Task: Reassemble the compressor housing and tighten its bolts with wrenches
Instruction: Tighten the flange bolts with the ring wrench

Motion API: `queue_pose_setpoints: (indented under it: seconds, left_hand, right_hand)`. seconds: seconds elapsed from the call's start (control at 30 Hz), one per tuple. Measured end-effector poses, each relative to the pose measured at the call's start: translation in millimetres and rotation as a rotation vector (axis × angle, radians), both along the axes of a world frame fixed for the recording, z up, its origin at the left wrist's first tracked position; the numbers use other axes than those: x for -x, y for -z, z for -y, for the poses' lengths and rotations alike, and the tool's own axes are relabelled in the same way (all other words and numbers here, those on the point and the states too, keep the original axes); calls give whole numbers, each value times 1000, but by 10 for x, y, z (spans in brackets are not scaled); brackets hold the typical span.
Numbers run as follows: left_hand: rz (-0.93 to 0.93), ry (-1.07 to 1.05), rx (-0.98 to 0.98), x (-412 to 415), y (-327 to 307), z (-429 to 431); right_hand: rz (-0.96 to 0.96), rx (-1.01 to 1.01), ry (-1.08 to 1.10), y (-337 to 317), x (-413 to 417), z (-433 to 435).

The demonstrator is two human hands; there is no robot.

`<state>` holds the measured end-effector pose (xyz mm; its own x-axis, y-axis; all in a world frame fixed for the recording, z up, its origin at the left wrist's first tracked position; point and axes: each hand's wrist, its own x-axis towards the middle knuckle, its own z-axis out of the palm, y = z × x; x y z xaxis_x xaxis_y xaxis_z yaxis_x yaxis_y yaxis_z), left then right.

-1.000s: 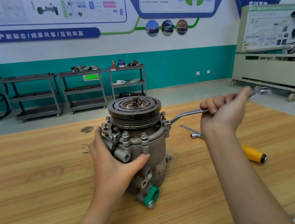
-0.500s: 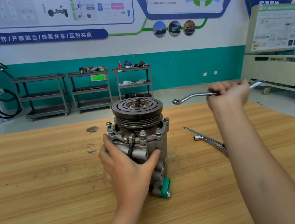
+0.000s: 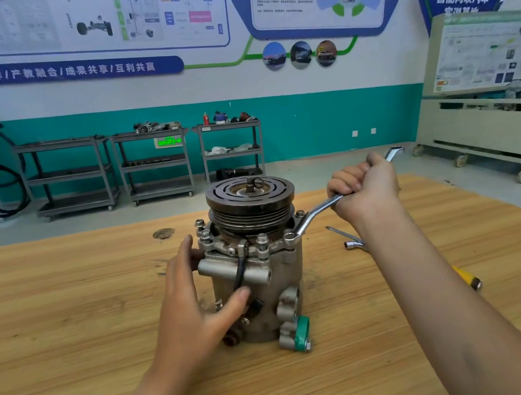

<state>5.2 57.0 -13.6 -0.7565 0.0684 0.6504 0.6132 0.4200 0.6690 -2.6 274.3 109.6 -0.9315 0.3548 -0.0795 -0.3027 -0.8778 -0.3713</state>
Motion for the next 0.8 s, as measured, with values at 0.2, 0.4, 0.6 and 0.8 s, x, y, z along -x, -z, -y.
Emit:
queue_pose_setpoints:
  seconds: [0.2, 0.4, 0.6, 0.8]
  left_hand:
    - [-34, 58, -22, -37, 75, 38]
    - [-34, 55, -28, -51, 83, 70]
    - [-61, 43, -55, -39, 116, 68]
    - [-61, 56, -96, -25, 110, 76]
  right_hand:
    - [-2, -38, 39, -76, 52, -81]
    - [41, -142, -25, -109, 156, -5]
    - [101, -174, -171, -129, 330, 63]
    - [85, -158, -276, -96, 394, 11]
